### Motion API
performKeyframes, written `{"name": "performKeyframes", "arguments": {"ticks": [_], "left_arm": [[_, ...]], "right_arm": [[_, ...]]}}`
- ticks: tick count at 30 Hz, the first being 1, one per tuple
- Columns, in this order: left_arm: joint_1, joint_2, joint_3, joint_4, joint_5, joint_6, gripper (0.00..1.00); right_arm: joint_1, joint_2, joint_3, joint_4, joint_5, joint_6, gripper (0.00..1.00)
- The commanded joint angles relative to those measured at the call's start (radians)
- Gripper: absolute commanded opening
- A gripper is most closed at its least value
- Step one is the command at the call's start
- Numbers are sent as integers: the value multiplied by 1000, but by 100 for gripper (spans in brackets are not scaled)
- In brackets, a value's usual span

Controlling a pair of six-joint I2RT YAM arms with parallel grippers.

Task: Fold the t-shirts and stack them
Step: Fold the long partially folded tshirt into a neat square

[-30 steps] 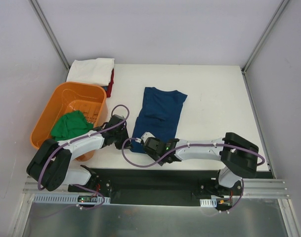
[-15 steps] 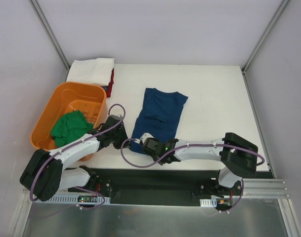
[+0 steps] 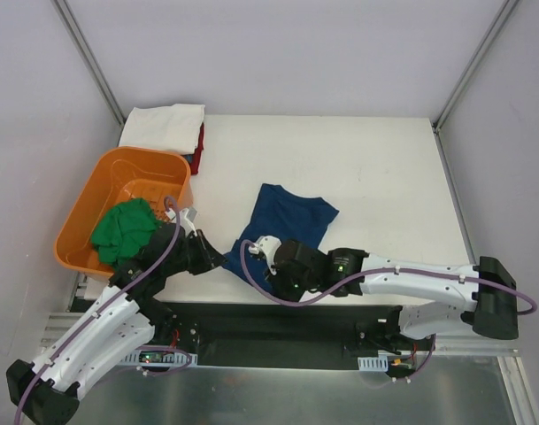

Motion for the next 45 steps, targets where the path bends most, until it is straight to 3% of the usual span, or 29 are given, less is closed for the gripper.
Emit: {"name": "performKeyframes", "arguments": {"ticks": [1, 10, 23, 33, 45], "left_arm": [[-12, -4, 56, -52, 12, -13, 0], [-10, 97, 209, -31, -65, 16, 0], [-10, 474, 522, 54, -108, 130, 0], [42, 839, 789, 60, -73, 197, 0], [91, 1243, 1080, 60, 45, 254, 0]], "right_arm": [[-18, -66, 49, -36, -85, 11, 1], [-195, -136, 78, -126, -49, -7, 1], [-505, -156, 184, -195, -54, -121, 1], [-785, 56, 297, -185, -141, -179, 1], [-908, 291, 410, -171, -160, -163, 1]]}}
